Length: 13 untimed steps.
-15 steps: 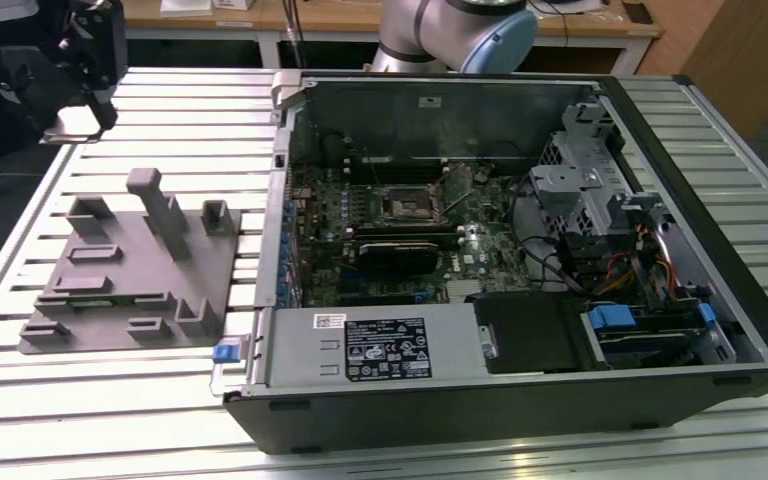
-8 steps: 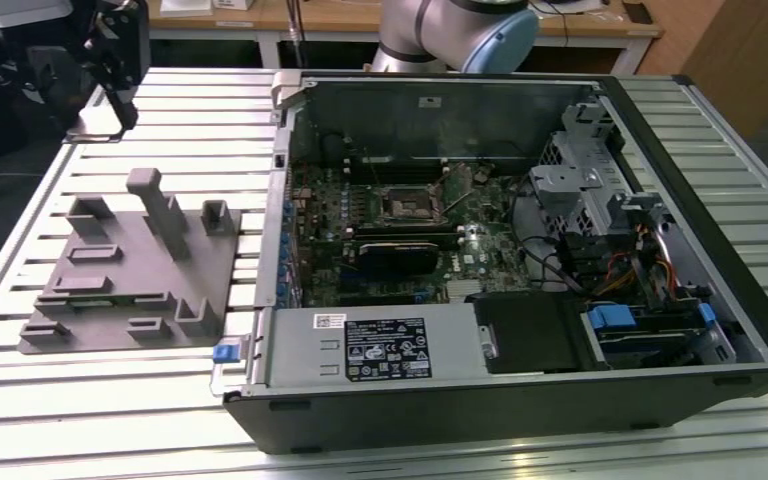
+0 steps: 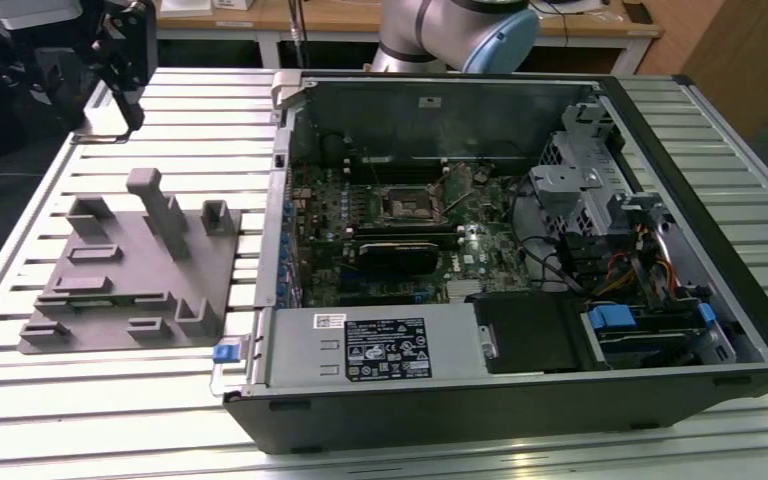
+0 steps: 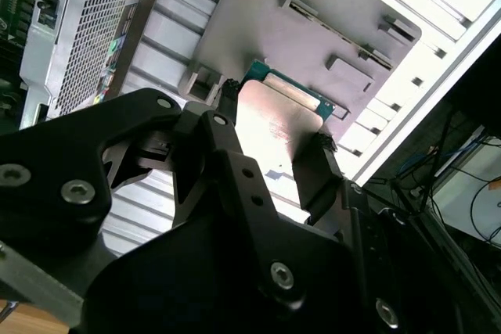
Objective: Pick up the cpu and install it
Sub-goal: 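Pick up the cpu and move it towards the insertion slot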
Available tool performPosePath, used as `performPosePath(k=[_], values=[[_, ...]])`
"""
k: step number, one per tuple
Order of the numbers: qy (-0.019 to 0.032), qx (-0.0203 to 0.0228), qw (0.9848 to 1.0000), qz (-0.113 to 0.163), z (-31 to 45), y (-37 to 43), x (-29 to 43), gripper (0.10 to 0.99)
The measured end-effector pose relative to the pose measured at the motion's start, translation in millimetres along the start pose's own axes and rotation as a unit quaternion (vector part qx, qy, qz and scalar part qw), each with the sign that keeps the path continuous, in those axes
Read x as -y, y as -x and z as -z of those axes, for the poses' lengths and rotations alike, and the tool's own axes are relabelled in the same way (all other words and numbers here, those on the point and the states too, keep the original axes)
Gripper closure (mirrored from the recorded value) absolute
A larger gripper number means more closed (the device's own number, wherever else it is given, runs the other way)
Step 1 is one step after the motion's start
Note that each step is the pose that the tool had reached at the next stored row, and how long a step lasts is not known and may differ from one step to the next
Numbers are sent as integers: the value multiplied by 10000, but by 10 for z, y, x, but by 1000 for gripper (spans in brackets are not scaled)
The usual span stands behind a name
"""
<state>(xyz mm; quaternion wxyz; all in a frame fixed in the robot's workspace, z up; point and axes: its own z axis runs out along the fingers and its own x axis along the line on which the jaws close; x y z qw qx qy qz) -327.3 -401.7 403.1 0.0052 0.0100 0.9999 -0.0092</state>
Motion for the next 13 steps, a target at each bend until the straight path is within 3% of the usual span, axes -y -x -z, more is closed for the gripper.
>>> performPosePath(k=[3,13], values=[[1,1,10000,1,-2,20,0,553],[0,0,10000,0,-3,232,-5,553]])
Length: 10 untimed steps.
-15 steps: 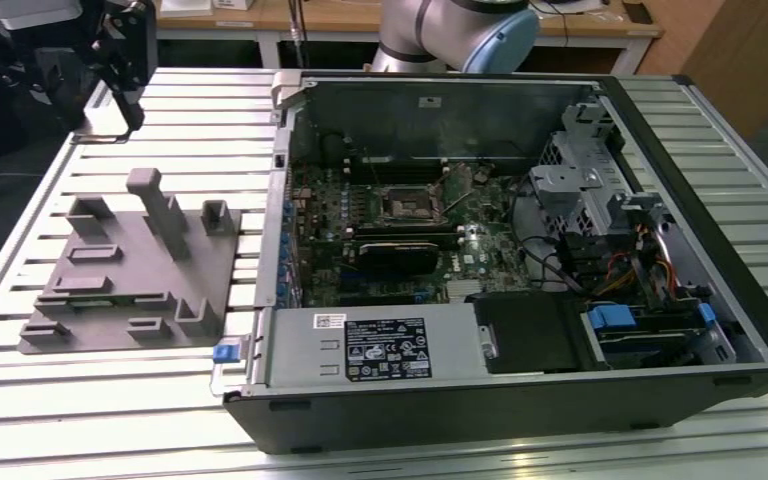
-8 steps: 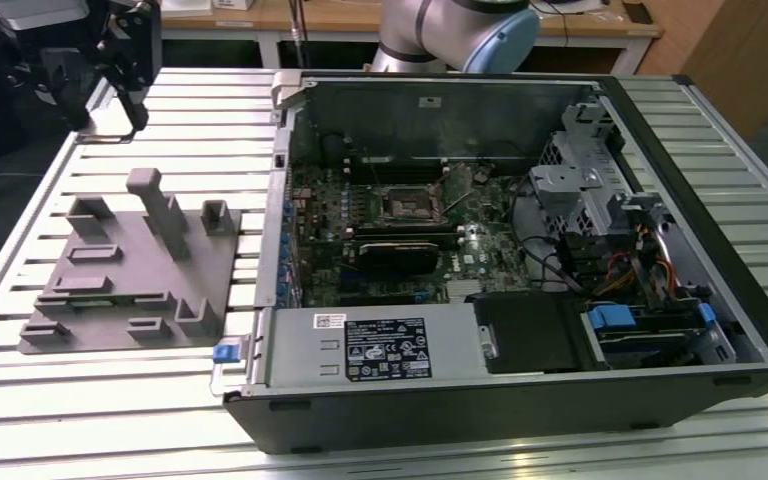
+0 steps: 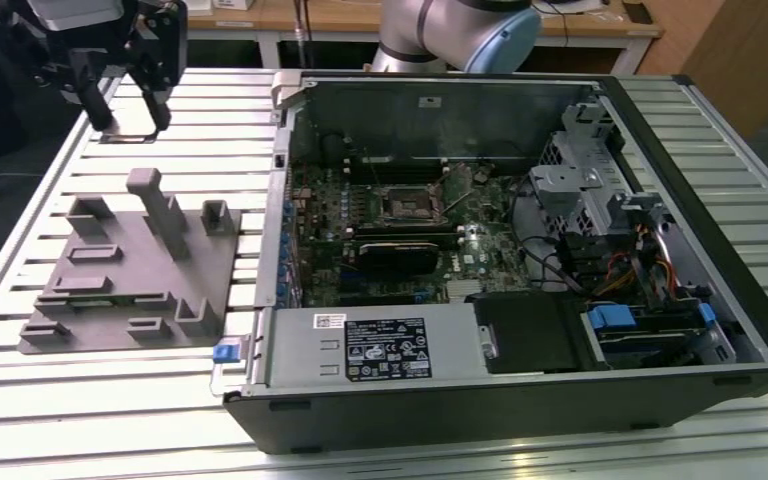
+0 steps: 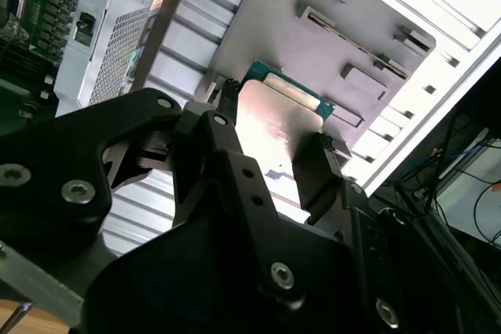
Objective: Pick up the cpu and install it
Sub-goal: 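Pick up the cpu and move it towards the insertion slot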
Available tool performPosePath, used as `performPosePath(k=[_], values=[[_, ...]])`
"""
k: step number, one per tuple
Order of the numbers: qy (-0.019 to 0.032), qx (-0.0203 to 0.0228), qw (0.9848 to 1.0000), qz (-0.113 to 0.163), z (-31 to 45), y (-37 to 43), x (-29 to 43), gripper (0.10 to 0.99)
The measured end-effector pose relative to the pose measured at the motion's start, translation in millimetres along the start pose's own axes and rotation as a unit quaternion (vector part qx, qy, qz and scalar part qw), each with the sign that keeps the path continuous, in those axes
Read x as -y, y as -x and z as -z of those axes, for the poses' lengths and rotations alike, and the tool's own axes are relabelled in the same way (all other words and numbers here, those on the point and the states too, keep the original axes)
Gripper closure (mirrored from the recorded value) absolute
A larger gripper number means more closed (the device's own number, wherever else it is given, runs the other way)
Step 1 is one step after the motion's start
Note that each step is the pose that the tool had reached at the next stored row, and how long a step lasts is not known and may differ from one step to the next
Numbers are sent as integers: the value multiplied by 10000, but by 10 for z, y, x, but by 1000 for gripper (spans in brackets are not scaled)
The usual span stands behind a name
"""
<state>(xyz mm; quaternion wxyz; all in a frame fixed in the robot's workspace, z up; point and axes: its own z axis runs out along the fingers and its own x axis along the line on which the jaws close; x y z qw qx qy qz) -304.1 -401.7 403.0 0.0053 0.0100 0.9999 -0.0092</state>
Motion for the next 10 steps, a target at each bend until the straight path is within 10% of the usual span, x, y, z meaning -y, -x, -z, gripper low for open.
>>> performPosePath(k=[10], values=[[0,0,10000,1,-2,164,-3,553]])
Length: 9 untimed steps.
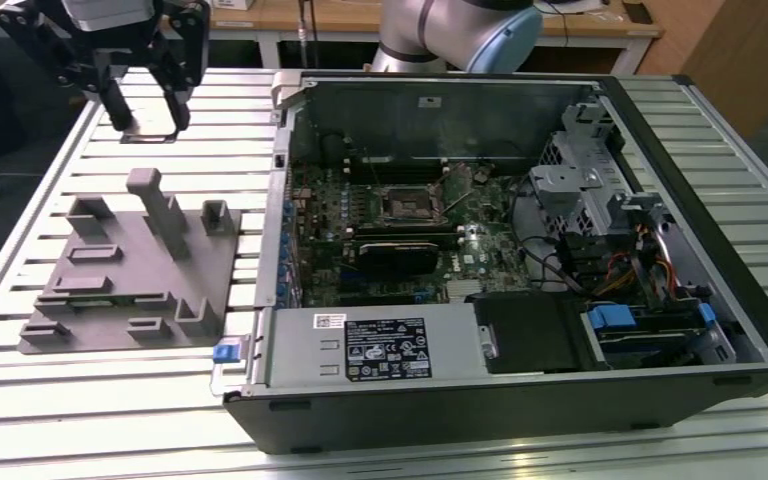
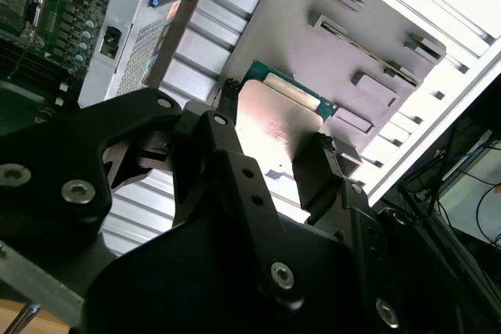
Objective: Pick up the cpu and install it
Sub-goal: 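Pick up the cpu and move it towards the insertion slot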
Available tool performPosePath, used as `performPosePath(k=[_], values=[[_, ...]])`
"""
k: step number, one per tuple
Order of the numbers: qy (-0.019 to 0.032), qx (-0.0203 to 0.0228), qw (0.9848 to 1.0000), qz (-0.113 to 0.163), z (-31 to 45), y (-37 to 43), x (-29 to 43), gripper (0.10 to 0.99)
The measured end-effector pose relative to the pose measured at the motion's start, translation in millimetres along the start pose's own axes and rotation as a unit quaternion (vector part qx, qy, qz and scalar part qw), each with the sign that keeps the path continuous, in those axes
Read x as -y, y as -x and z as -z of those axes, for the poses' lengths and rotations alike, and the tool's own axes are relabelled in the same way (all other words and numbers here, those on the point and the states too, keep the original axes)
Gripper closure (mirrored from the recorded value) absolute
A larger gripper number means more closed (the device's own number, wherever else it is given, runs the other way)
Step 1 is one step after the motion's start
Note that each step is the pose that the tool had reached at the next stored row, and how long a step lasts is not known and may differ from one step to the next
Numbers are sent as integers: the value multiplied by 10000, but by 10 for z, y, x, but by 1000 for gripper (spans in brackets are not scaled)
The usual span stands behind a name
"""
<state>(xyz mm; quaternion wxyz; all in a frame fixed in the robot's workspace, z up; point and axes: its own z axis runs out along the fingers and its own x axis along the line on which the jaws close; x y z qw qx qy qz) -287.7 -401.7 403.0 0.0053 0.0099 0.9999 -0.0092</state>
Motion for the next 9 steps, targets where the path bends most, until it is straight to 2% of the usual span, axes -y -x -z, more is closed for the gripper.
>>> performPosePath(k=[9], values=[[0,0,10000,0,-1,138,-3,553]])
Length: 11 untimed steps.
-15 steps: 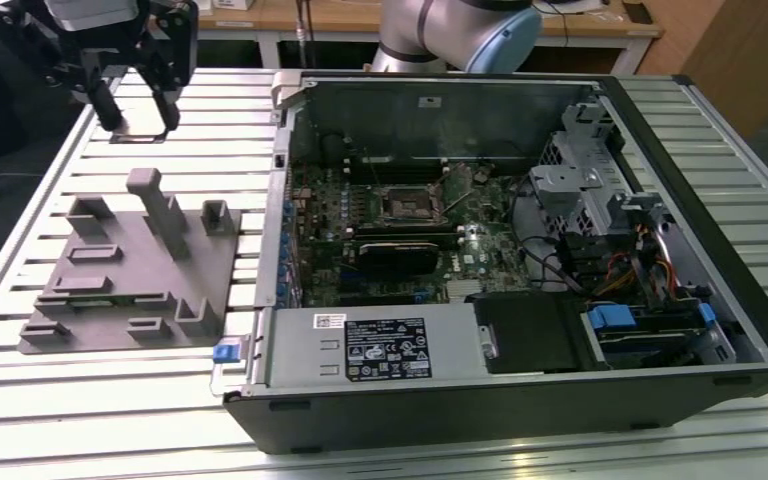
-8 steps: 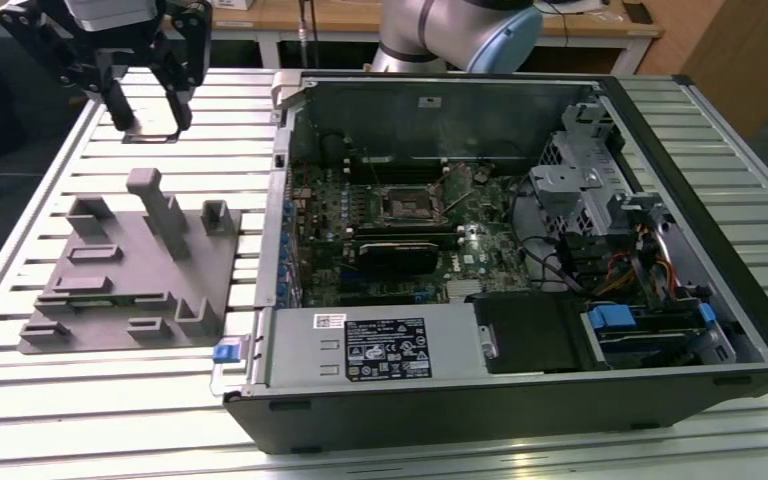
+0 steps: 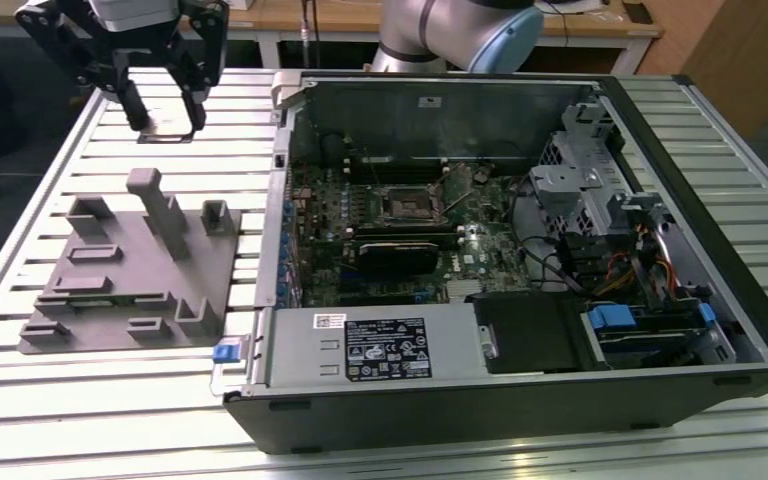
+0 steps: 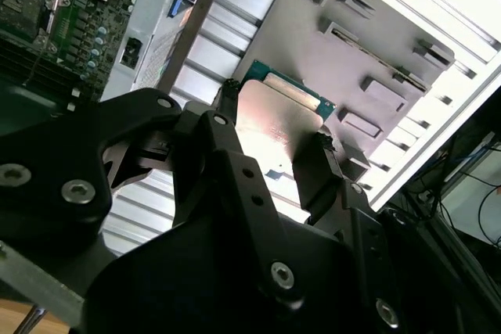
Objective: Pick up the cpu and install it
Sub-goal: 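Pick up the cpu and move it towards the insertion slot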
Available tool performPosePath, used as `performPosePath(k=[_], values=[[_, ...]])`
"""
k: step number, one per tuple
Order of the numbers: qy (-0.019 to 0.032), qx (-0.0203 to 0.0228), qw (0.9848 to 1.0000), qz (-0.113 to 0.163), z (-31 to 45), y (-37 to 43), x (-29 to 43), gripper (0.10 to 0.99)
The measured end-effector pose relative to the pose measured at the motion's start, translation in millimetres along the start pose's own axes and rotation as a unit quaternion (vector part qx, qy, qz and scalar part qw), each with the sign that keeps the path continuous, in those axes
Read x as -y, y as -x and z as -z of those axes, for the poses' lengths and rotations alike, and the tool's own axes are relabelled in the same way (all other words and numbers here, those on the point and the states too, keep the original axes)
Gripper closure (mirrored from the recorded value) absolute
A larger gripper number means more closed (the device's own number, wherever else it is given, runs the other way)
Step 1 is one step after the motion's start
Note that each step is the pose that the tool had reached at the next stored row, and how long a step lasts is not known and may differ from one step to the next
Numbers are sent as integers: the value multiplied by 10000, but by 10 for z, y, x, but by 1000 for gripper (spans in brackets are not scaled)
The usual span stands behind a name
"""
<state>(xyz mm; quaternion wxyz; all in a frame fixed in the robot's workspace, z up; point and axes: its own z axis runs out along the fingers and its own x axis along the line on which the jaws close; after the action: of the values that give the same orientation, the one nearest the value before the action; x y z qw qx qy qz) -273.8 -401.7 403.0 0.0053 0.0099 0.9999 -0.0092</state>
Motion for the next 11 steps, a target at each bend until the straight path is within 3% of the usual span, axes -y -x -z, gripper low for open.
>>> performPosePath(k=[11], values=[[0,0,10000,0,-2,190,-4,553]])
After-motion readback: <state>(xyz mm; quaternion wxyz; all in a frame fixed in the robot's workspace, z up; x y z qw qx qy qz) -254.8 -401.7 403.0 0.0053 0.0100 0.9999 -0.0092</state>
